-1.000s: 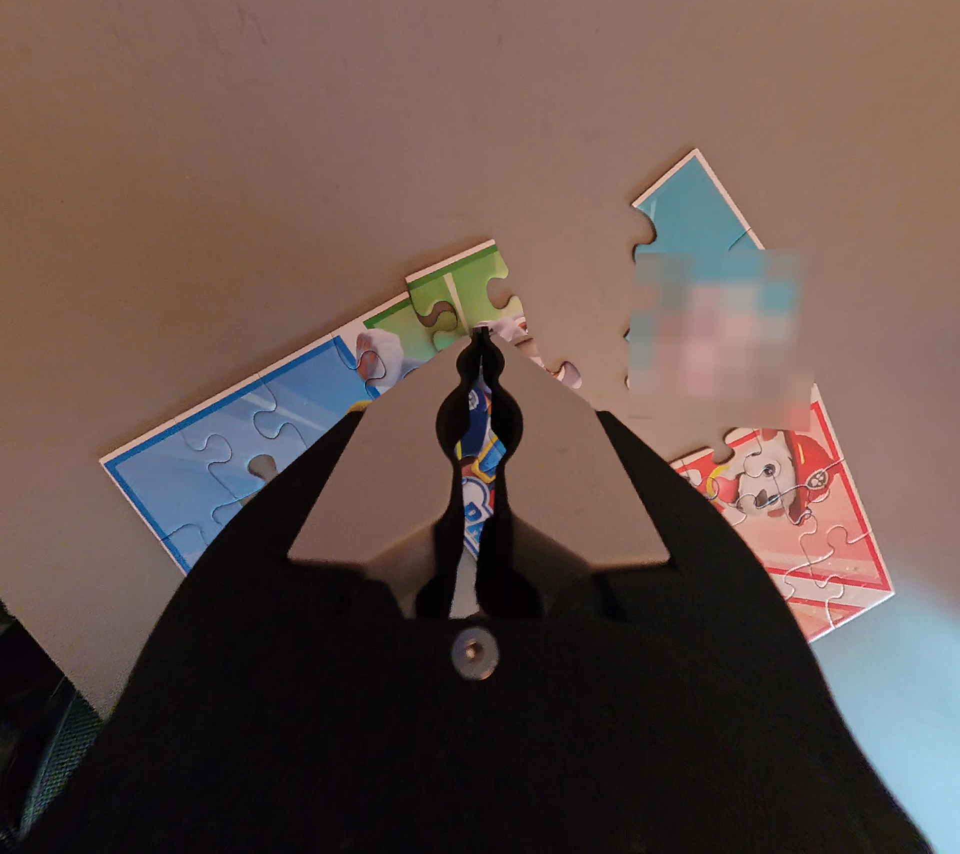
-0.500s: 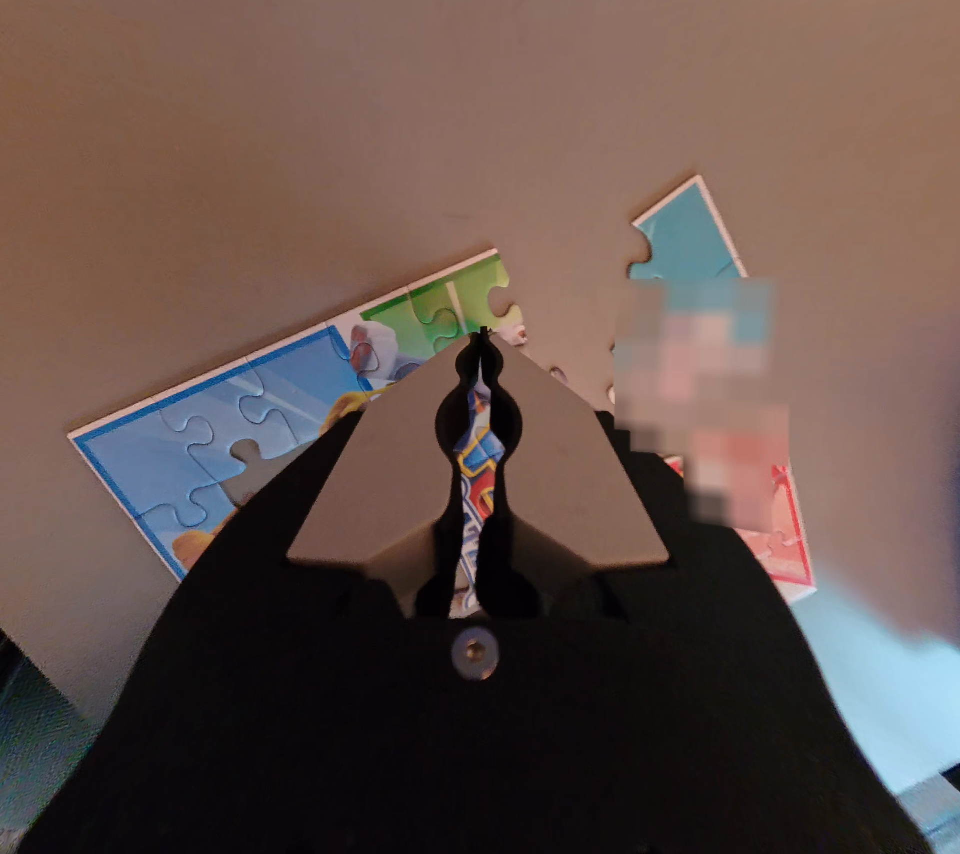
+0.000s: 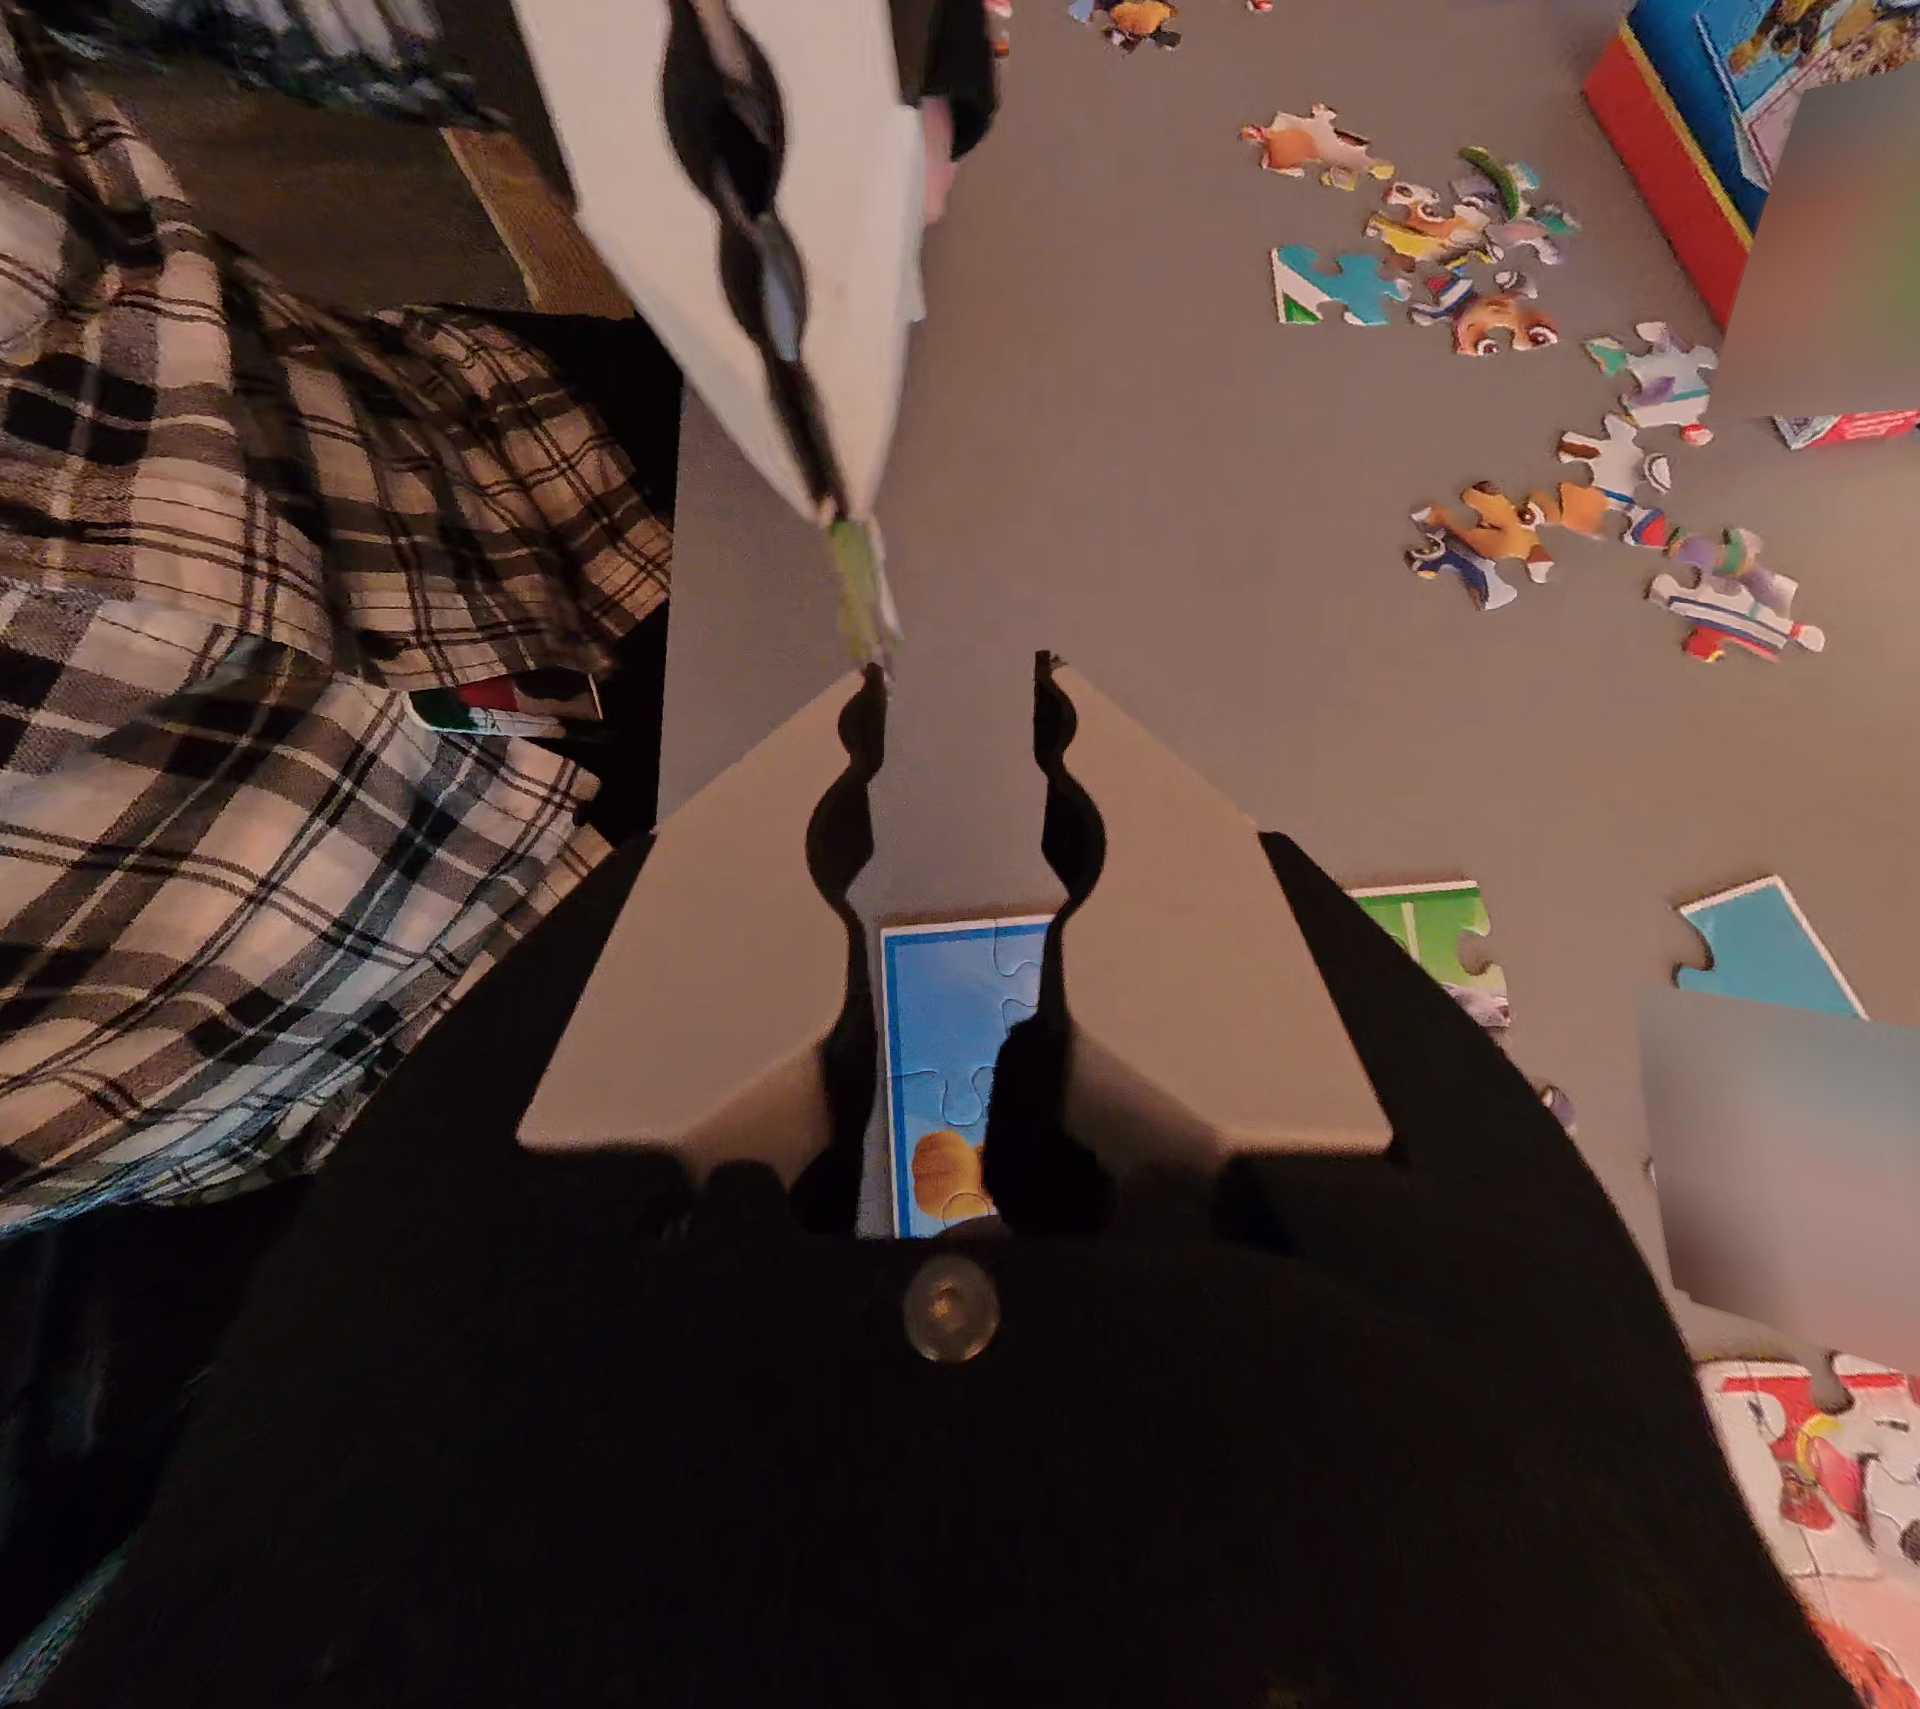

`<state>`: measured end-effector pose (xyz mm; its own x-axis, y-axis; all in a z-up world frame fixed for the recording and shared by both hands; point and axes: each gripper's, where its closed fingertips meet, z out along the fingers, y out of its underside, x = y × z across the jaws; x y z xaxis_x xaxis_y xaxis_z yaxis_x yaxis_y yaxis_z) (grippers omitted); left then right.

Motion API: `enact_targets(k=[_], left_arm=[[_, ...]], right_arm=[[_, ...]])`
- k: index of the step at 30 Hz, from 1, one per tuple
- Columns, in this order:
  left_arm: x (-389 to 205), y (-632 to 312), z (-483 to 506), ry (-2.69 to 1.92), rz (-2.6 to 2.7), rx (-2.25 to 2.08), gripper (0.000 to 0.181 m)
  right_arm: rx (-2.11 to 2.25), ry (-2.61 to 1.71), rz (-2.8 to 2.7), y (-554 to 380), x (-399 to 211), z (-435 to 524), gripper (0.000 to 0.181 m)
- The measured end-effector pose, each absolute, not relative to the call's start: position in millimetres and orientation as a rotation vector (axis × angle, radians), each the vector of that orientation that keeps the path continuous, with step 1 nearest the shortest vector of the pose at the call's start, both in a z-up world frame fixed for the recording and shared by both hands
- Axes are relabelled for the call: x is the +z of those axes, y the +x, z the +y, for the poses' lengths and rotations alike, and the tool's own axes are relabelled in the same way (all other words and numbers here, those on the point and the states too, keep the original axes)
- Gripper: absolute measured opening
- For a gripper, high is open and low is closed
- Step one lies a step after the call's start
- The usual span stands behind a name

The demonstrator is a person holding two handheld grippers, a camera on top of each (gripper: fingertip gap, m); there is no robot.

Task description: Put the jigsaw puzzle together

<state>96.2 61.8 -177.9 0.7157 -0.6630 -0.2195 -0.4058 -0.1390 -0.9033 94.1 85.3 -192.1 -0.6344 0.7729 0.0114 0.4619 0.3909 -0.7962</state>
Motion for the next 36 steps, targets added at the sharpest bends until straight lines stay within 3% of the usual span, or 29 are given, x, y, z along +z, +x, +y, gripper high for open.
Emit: enact_targets(k=[6, 8, 13, 22, 36], left_arm=[[-164, 91, 94, -1.717, 0.862, -0.308, 0.0], [-158, 89, 107, -1.701, 0.863, -0.316, 0.0], [-153, 61, 165, -1.74, 0.754, -0.295, 0.001], [-214, 21, 220, -2.007, 0.58, -0.327, 0.0], [-267, 23, 237, -2.236, 0.634, -0.342, 0.0]], right_arm=[[1.212, -1.018, -2.2, 93, -172, 94, 0.012], [1.176, -1.016, -2.169, 88, -168, 108, 0.0], [0.954, -1.028, -2.1, 65, -164, 168, 0.0], [0.195, -0.962, -2.271, 35, -251, 252, 0.0], [0.272, -1.036, -2.394, 40, -272, 232, 0.015]])
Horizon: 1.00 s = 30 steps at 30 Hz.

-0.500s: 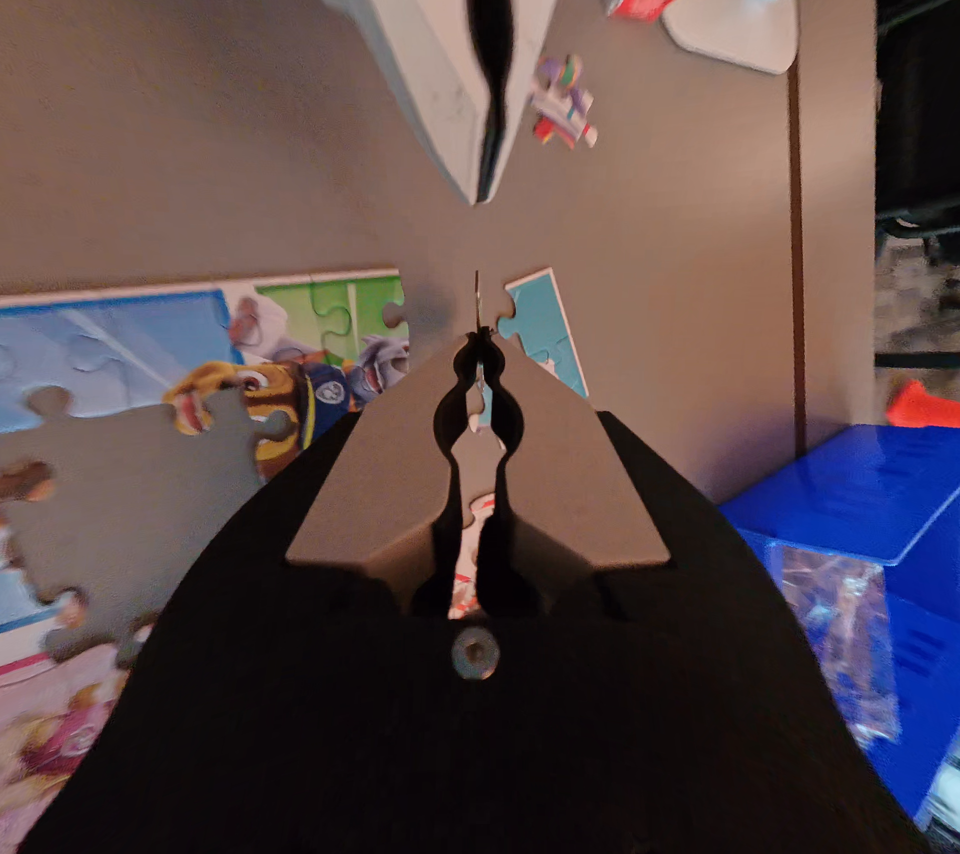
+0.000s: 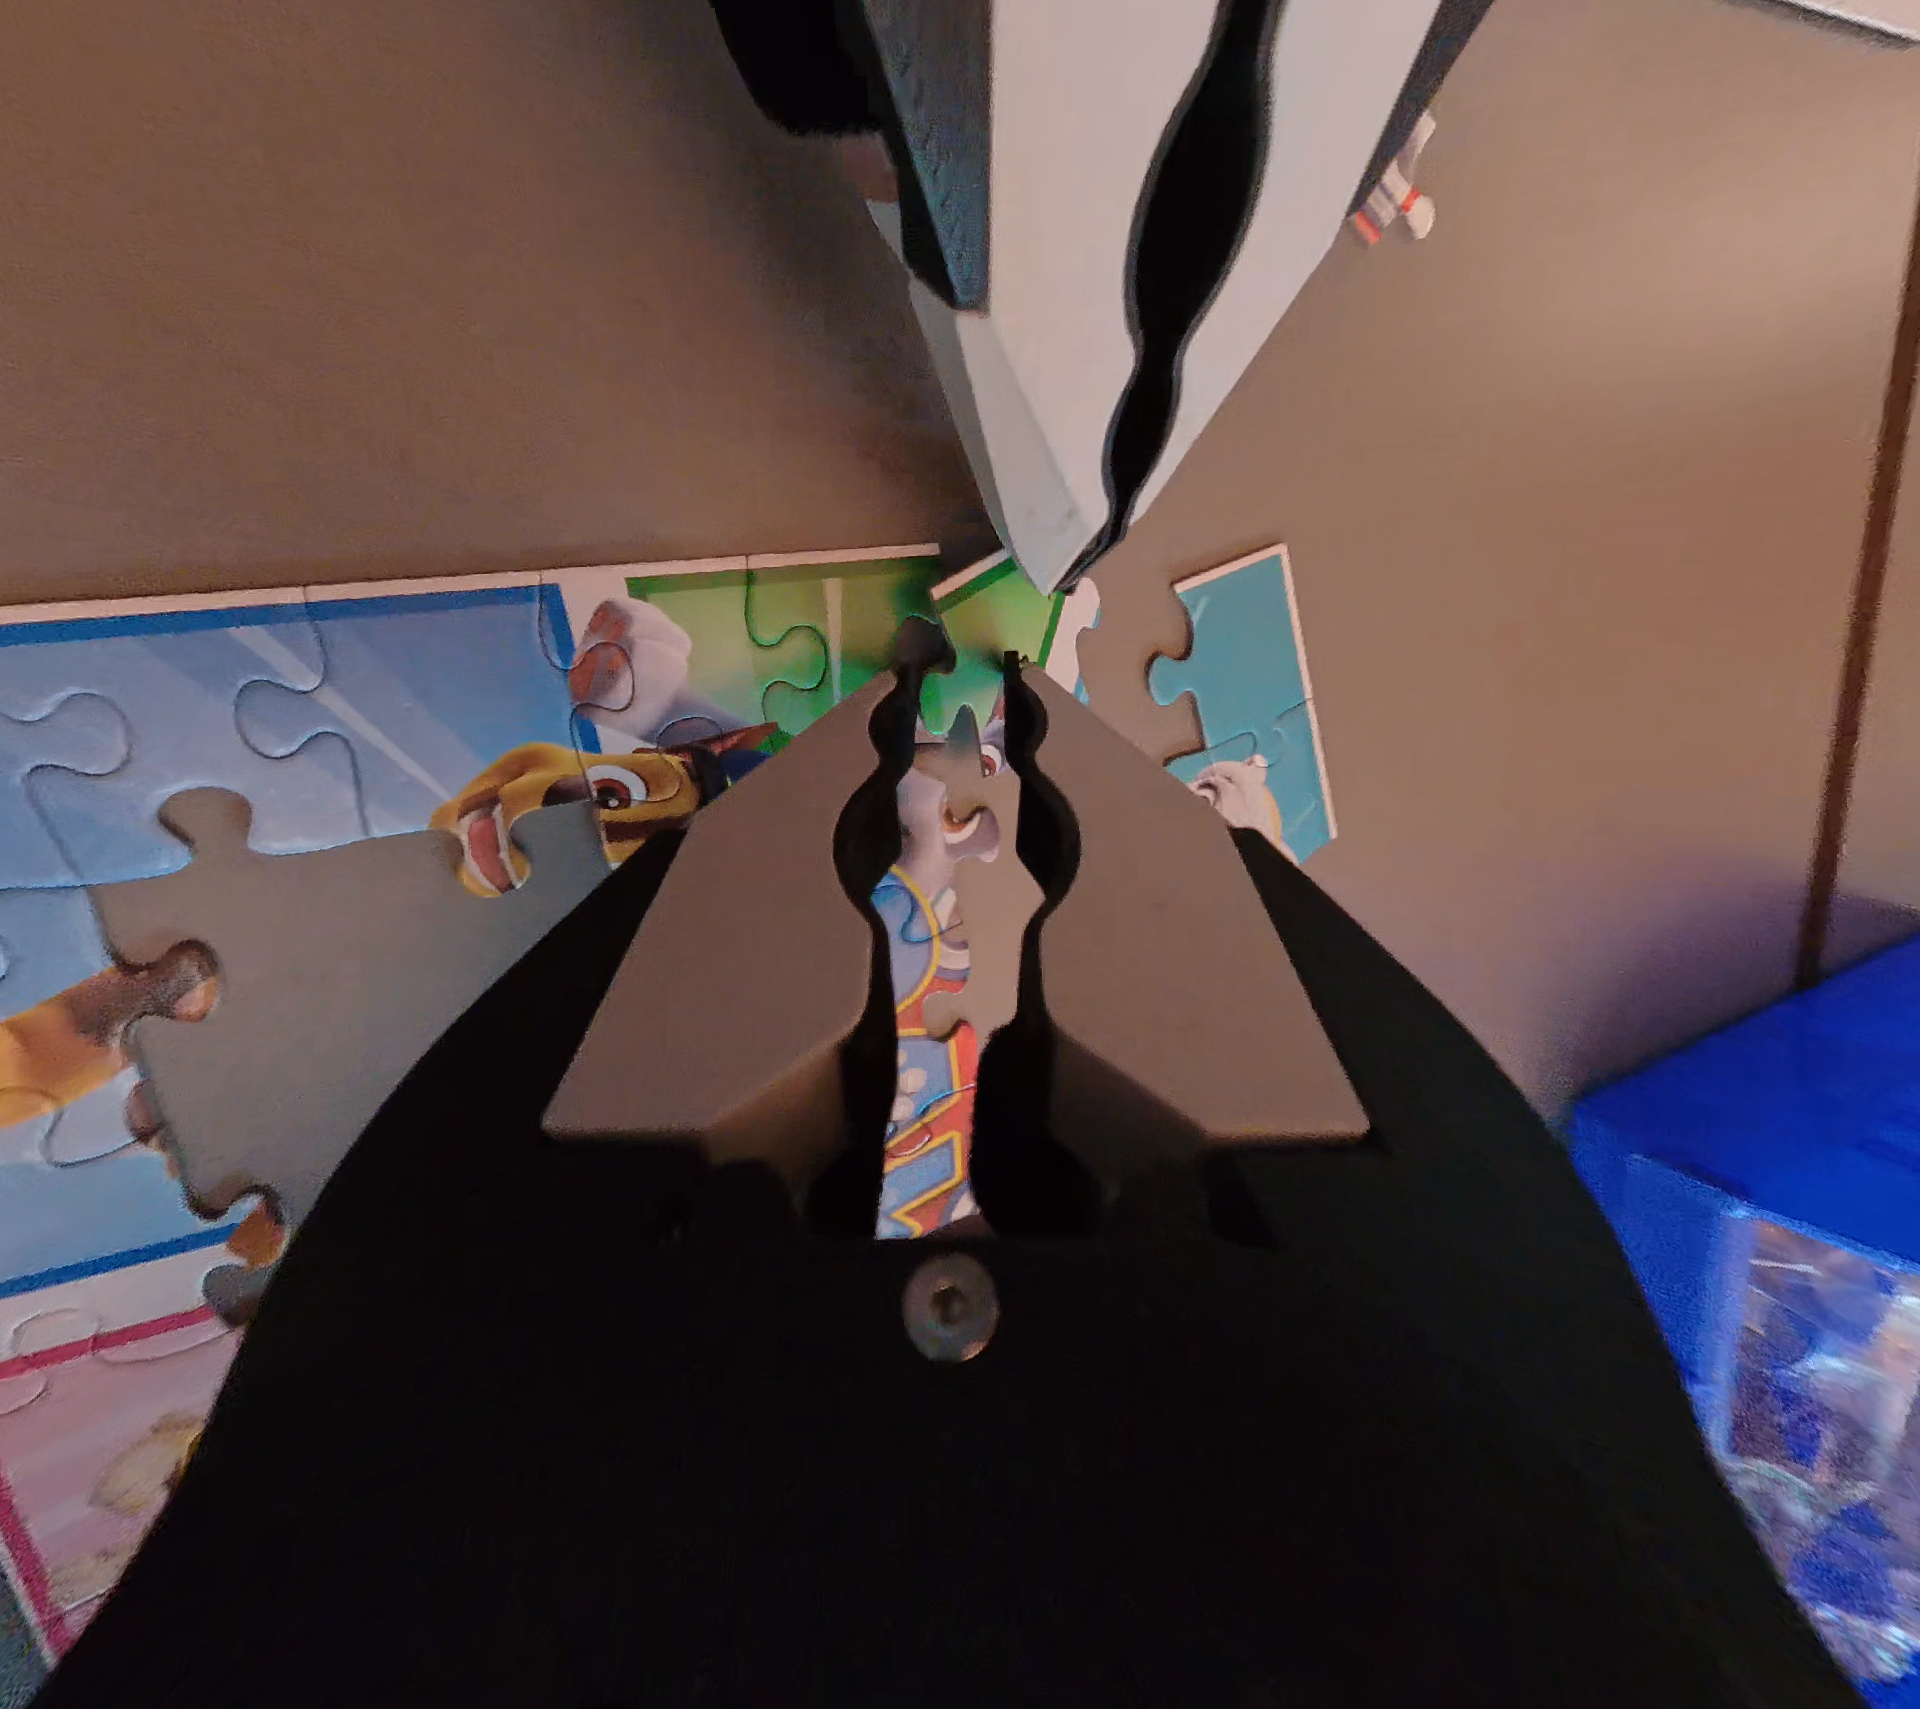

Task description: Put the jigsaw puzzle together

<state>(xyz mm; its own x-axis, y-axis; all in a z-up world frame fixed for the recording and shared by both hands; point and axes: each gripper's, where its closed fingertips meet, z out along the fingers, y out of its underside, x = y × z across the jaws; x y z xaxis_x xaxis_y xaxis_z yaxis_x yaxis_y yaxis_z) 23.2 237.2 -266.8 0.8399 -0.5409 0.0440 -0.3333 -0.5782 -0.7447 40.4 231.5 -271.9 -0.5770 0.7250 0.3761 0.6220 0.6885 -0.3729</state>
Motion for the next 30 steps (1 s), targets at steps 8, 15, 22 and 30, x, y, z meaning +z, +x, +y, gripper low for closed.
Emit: enact_targets(k=[8, 15, 22, 30], left_arm=[[-277, 18, 243, -2.295, 0.663, -0.254, 0.0], [-277, 14, 252, -2.31, 0.691, -0.203, 0.0], [-277, 12, 253, -2.311, 0.697, -0.181, 0.0], [-278, 14, 254, -2.303, 0.71, -0.157, 0.0]], right_arm=[[0.522, -1.198, -2.44, 47, -271, 224, 0.029], [0.61, -1.334, -2.399, 49, -275, 231, 0.009], [0.639, -1.43, -2.334, 40, -276, 237, 0.0], [0.625, -1.408, -2.37, 39, -275, 228, 0.0]])
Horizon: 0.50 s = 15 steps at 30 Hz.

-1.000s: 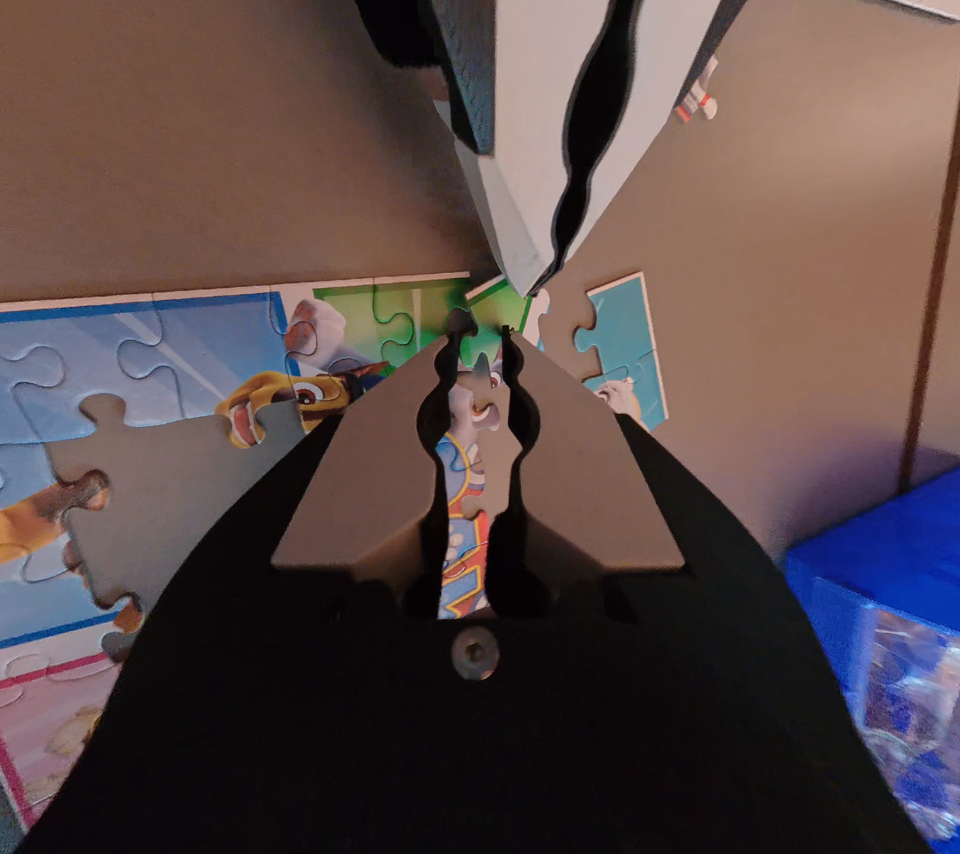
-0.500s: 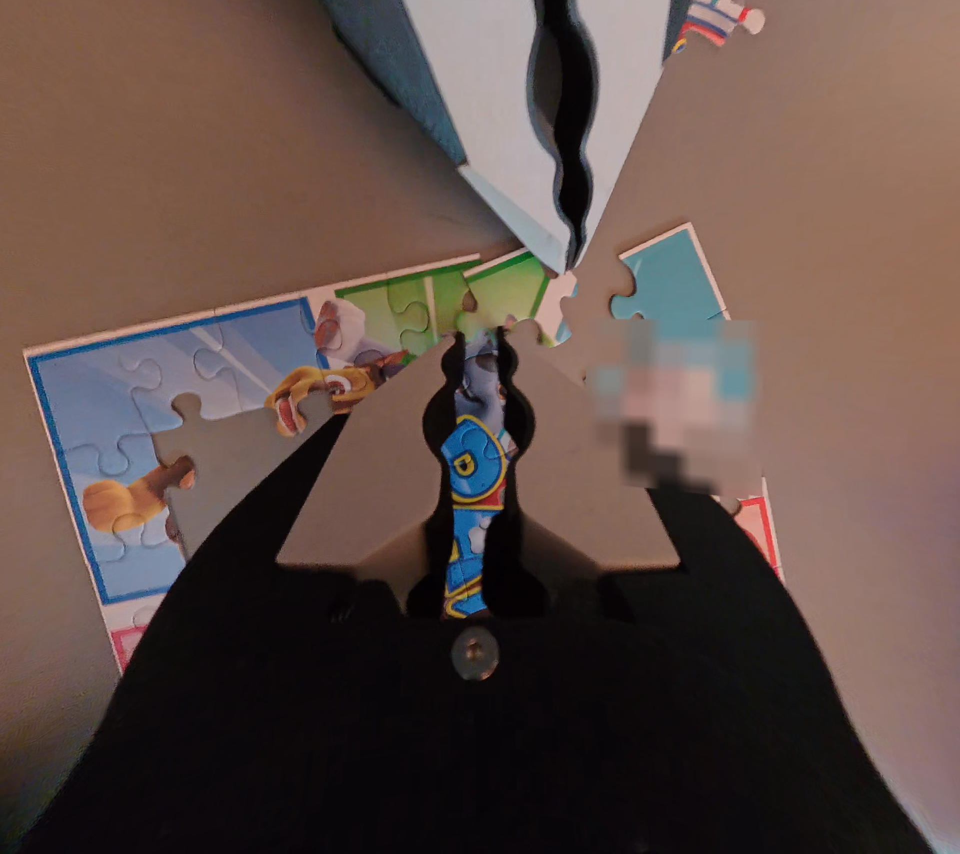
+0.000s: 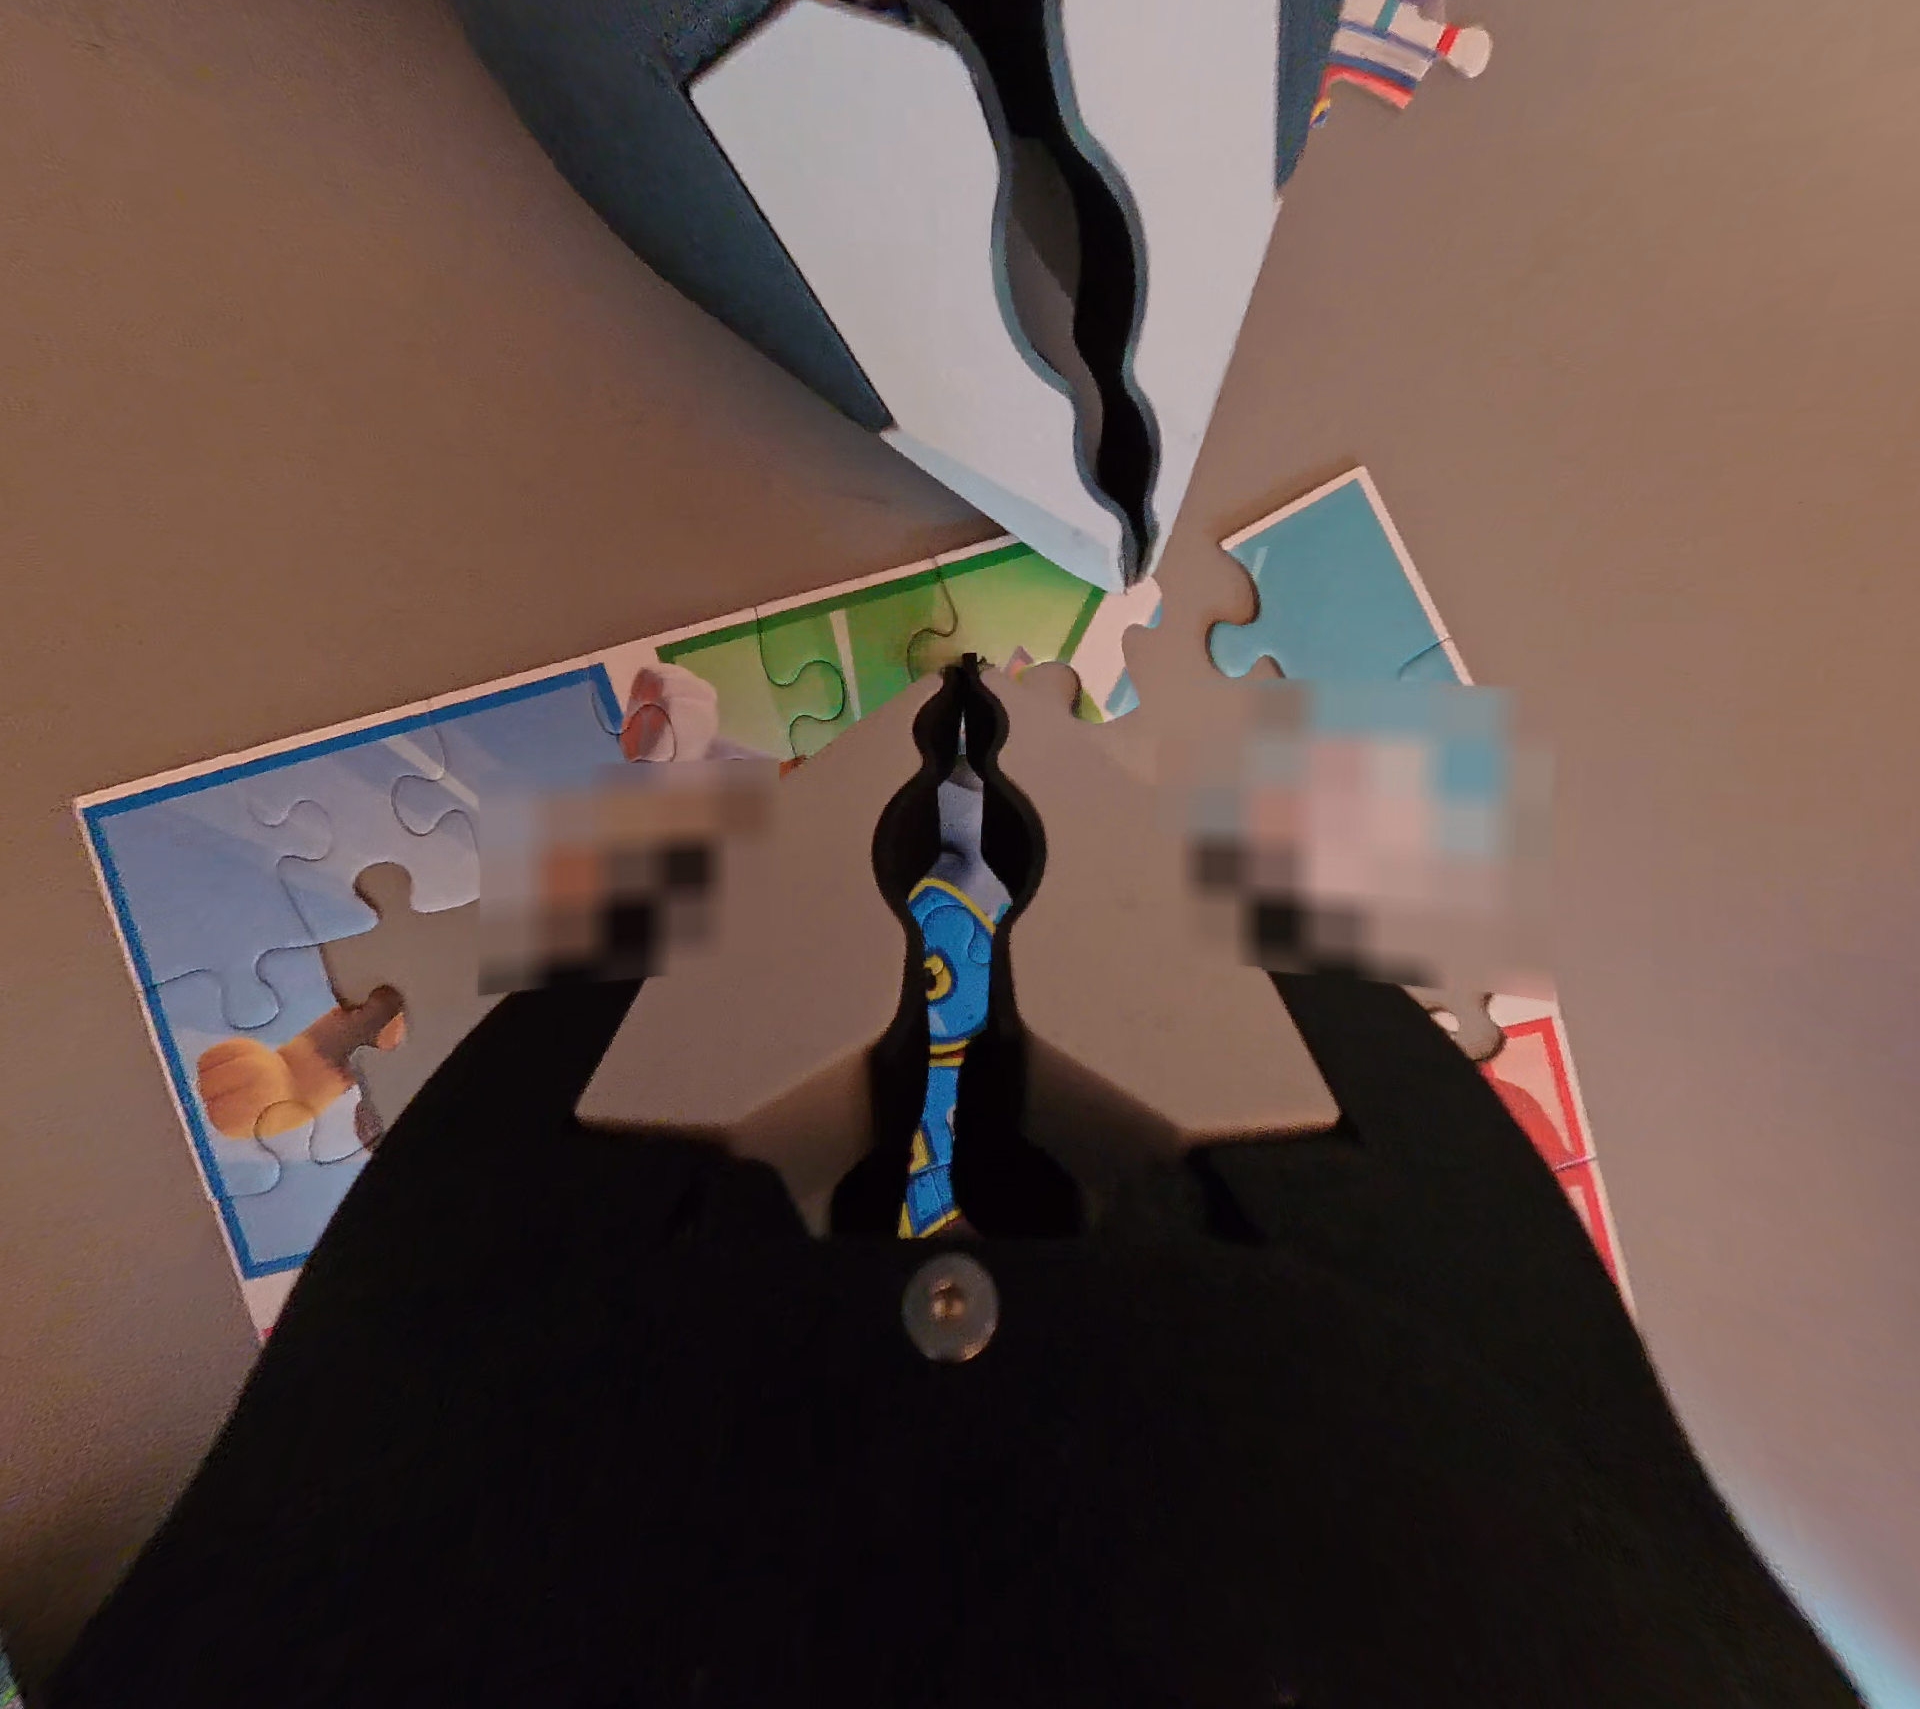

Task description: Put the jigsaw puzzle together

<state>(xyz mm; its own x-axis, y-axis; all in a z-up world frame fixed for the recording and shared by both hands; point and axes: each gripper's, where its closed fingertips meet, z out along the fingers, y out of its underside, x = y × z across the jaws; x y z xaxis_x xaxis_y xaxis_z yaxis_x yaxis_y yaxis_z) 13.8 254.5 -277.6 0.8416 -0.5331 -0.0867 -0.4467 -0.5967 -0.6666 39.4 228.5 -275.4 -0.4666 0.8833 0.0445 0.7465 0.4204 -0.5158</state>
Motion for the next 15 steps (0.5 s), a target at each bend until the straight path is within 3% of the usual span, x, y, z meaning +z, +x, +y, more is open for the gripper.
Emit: enact_targets(k=[15], left_arm=[[-275, 16, 244, -2.31, 0.722, -0.149, 0.0]], right_arm=[[0.474, -1.462, -2.326, 42, -274, 252, 0.0]])
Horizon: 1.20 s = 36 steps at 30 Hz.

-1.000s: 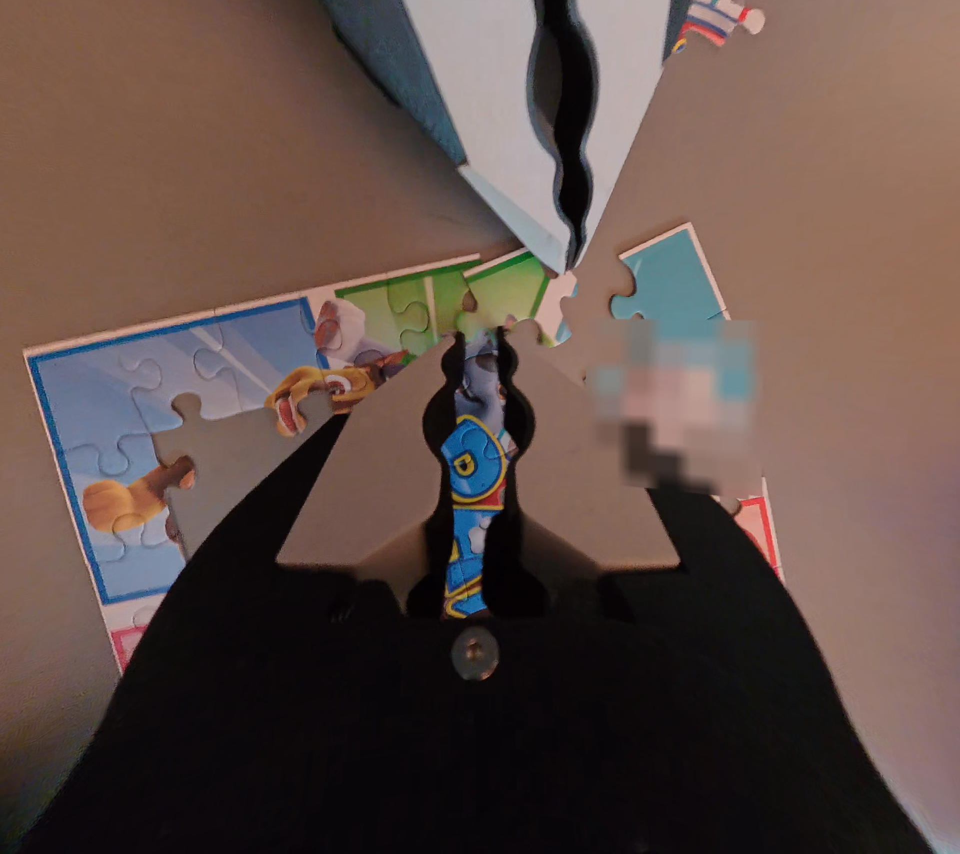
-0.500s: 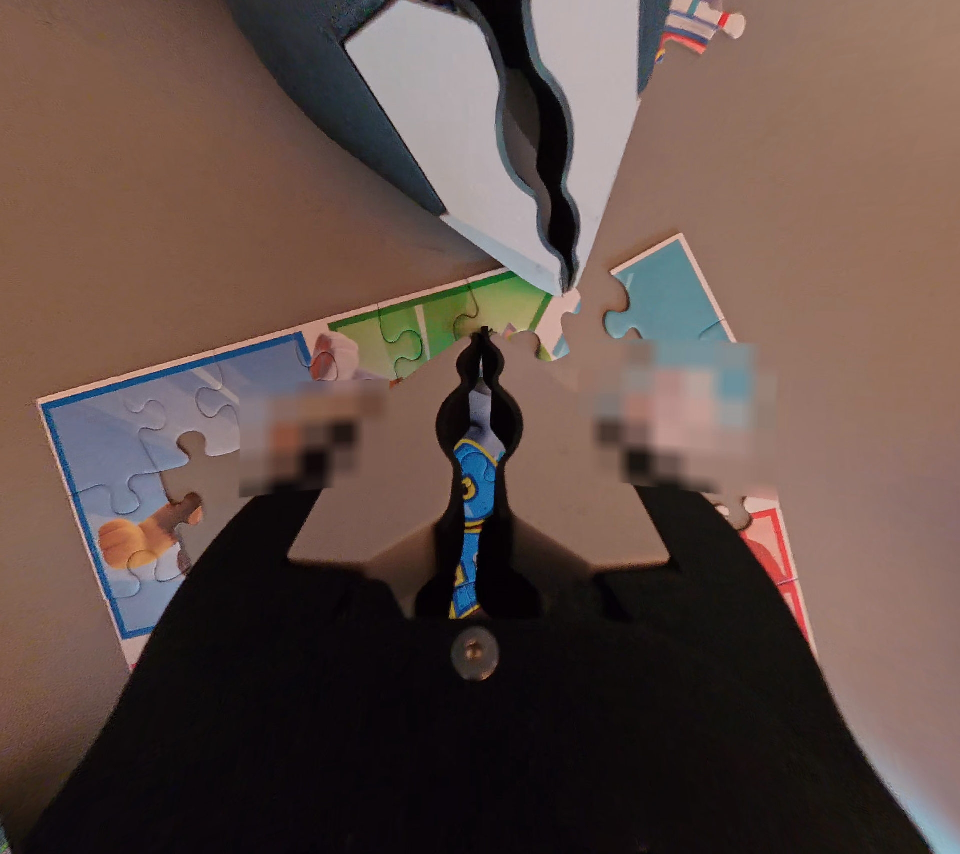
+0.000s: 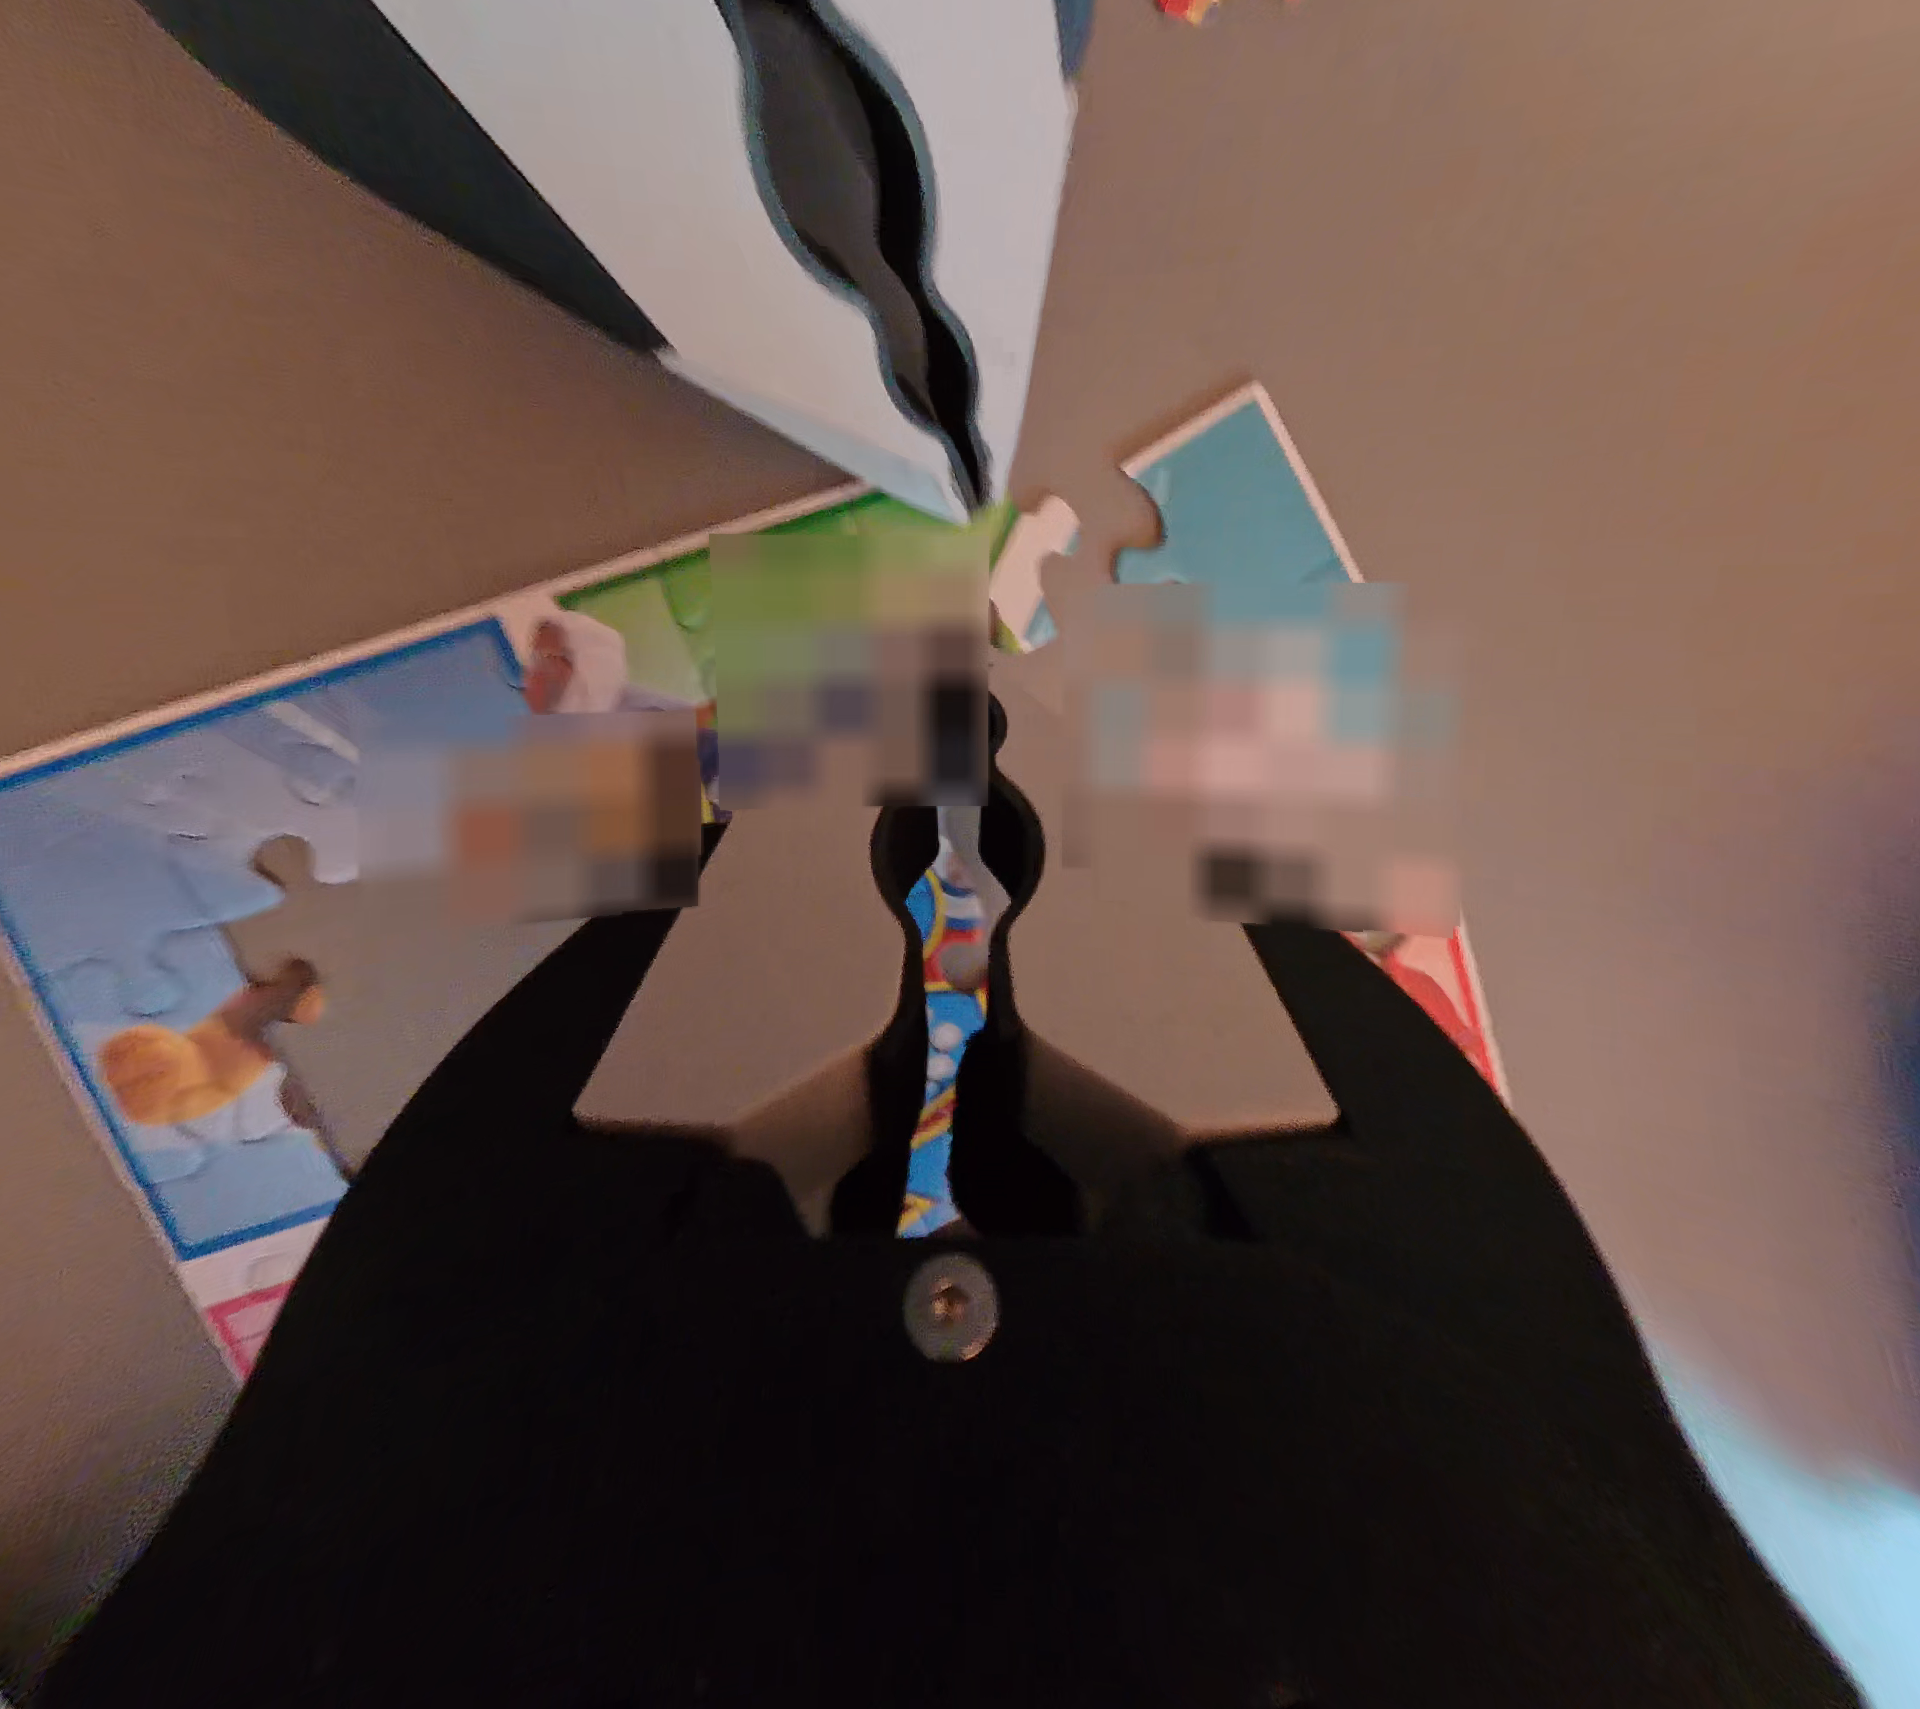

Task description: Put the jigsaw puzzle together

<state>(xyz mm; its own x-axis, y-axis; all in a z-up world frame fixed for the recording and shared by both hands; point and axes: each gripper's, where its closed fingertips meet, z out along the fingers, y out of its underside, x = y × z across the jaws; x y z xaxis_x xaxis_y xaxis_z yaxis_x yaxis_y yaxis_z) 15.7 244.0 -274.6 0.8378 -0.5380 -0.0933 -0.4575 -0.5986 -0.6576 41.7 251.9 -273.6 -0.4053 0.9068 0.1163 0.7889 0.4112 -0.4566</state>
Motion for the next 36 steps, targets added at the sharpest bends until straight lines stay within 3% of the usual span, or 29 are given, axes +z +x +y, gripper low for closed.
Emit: enact_targets(k=[3, 5, 6, 15, 22, 24, 28, 36], left_arm=[[-264, 7, 248, -2.285, 0.638, -0.169, 0.0], [-264, -2, 253, -2.296, 0.601, -0.128, 0.0], [-266, -4, 255, -2.305, 0.596, -0.108, 0.0], [-278, -7, 277, -2.357, 0.574, -0.063, 0.0], [-277, -10, 281, -2.358, 0.555, -0.095, 0.0], [-278, -12, 281, -2.359, 0.547, -0.107, 0.0], [-277, -12, 282, -2.357, 0.541, -0.12, 0.0], [-277, -14, 281, -2.359, 0.529, -0.129, 0.0]], right_arm=[[0.566, -1.458, -2.177, 32, -250, 271, 0.003], [0.43, -1.444, -2.145, 31, -251, 299, 0.025], [0.386, -1.436, -2.145, 30, -252, 310, 0.026], [0.48, -1.556, -2.233, 29, -274, 335, 0.018], [0.499, -1.53, -2.35, 38, -277, 314, 0.0], [0.473, -1.493, -2.311, 31, -271, 320, 0.01], [0.511, -1.444, -2.316, 15, -271, 319, 0.053], [0.599, -1.376, -2.438, 6, -277, 303, 0.018]])
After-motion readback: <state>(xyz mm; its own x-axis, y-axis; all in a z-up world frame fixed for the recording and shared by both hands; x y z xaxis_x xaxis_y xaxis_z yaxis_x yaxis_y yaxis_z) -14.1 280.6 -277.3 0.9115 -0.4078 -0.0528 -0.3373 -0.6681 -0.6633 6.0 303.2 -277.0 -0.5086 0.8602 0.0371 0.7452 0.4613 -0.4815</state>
